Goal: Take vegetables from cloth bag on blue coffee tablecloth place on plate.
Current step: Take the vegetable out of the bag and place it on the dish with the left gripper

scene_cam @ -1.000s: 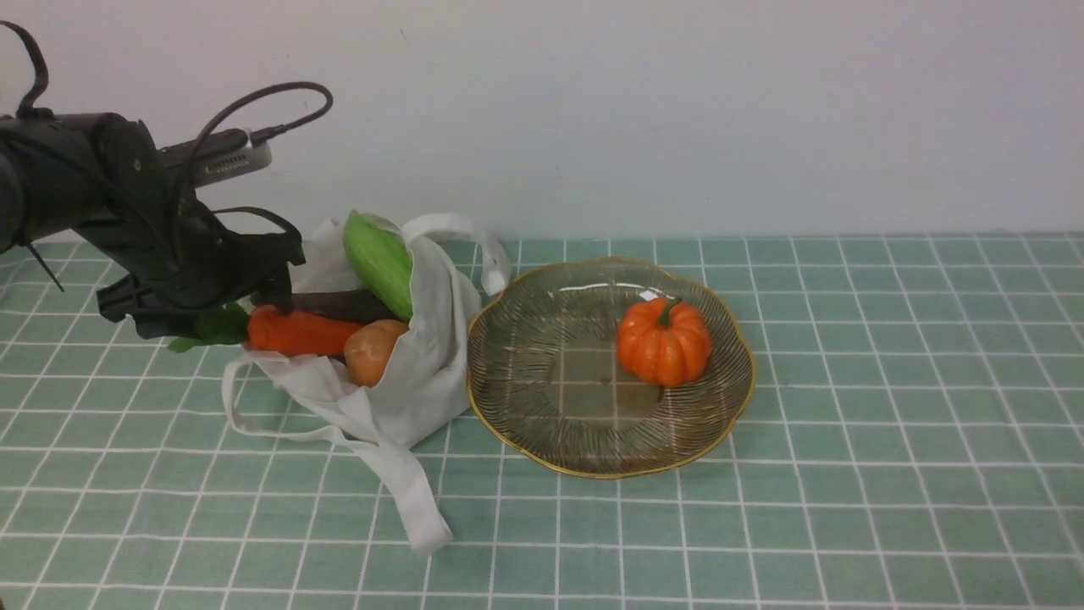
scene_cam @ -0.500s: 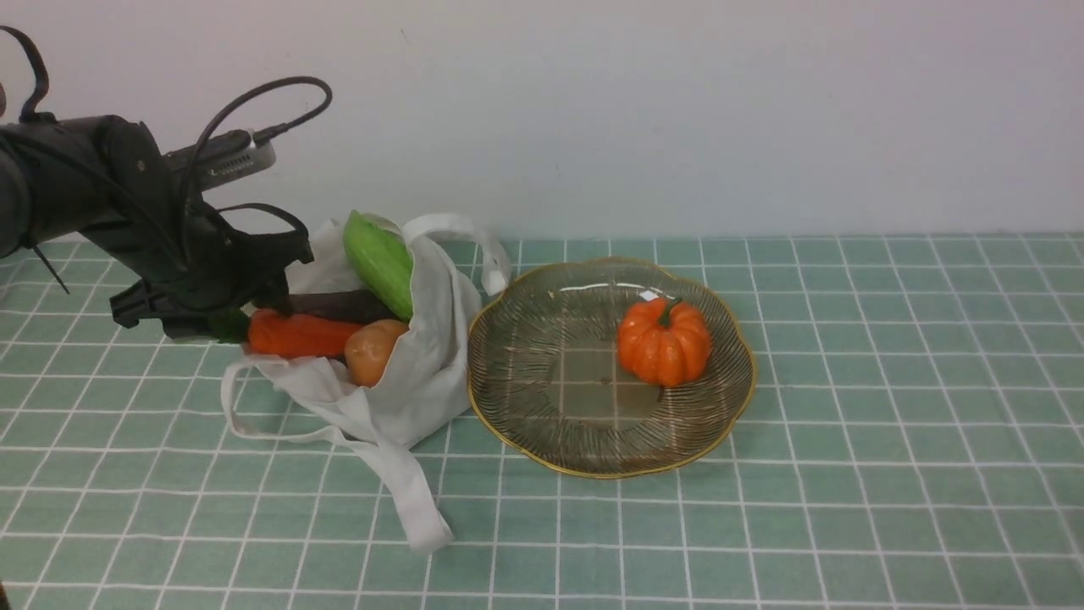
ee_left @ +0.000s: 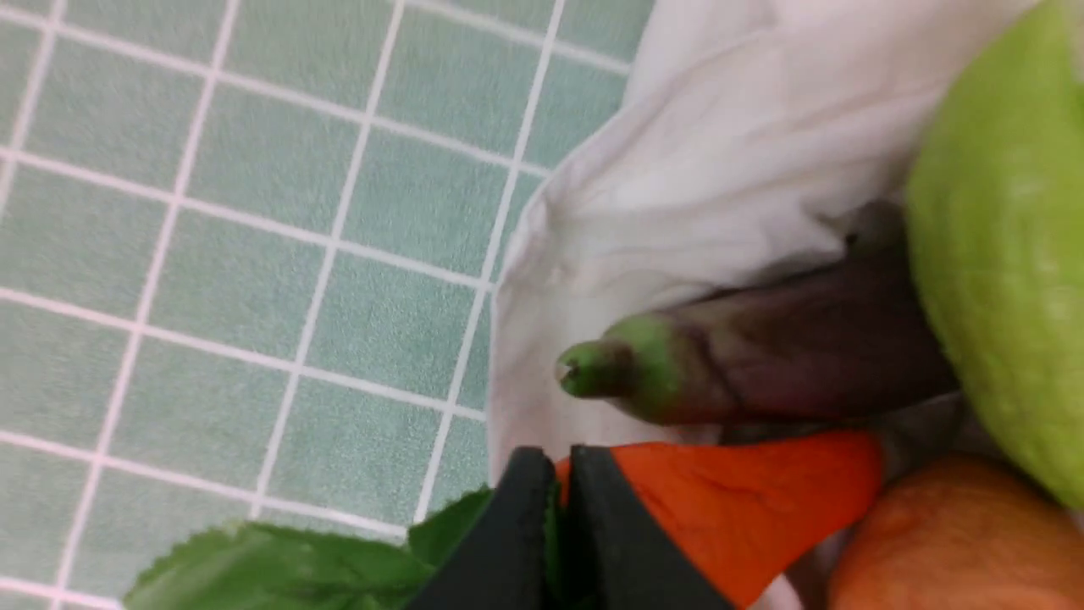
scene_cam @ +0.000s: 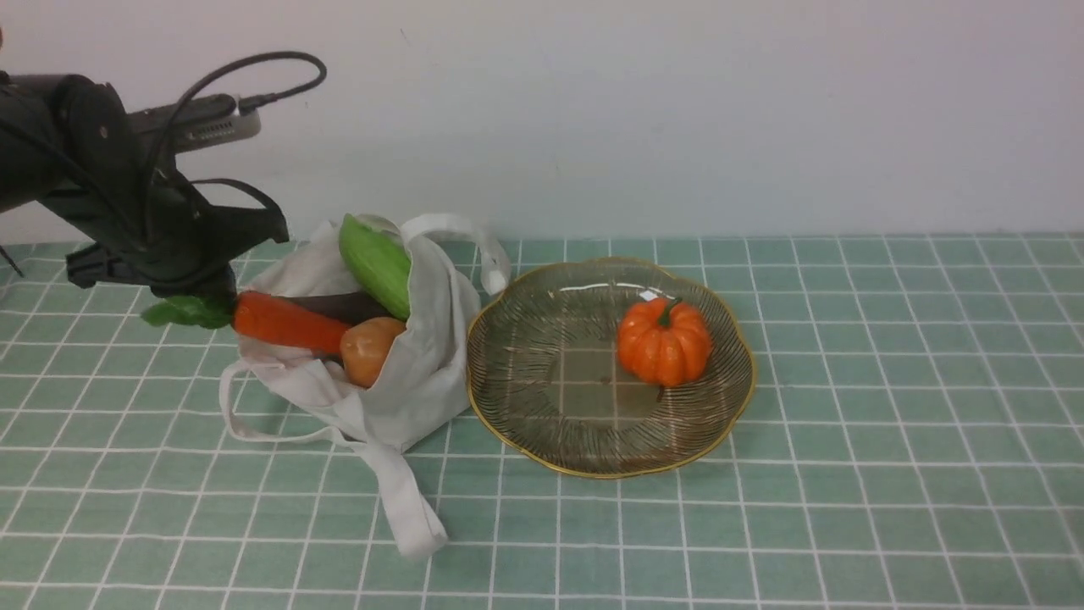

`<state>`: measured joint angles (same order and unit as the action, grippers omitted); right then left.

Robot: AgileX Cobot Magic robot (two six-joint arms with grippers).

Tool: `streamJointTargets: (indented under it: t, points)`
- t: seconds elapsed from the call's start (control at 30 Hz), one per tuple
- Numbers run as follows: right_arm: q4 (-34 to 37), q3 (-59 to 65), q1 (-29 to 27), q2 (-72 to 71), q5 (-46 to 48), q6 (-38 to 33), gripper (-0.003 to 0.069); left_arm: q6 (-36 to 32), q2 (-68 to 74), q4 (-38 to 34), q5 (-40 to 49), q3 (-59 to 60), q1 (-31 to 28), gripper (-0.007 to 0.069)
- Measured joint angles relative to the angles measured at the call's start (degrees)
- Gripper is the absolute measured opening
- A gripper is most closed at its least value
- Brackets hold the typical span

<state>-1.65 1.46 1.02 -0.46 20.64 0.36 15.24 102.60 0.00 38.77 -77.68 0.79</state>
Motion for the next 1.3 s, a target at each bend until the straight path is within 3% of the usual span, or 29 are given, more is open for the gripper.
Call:
streamJointTargets:
  t: [0.3,0.63,0.9,1.3]
  points:
    - [0.0,0.0,0.0,0.0,0.0,0.0,-0.0015,-4.6,-6.4,-0.5,3.6,-1.2,1.3,-0.0008]
    - [0.0,0.0,0.0,0.0,0.0,0.0,-0.0015,-9.3,-9.1,-3.4,14.9,-19.0,14.5,-0.0008]
    - [0.0,0.0,0.0,0.0,0.0,0.0,-0.0015,-9.9,-1.5,-3.8,14.4,-21.1,25.9,-0.0008]
    - [0.0,0.0,0.0,0.0,0.0,0.0,-0.0015,-9.9,11.3,-5.0,7.9,-21.2,28.3,-0.0007]
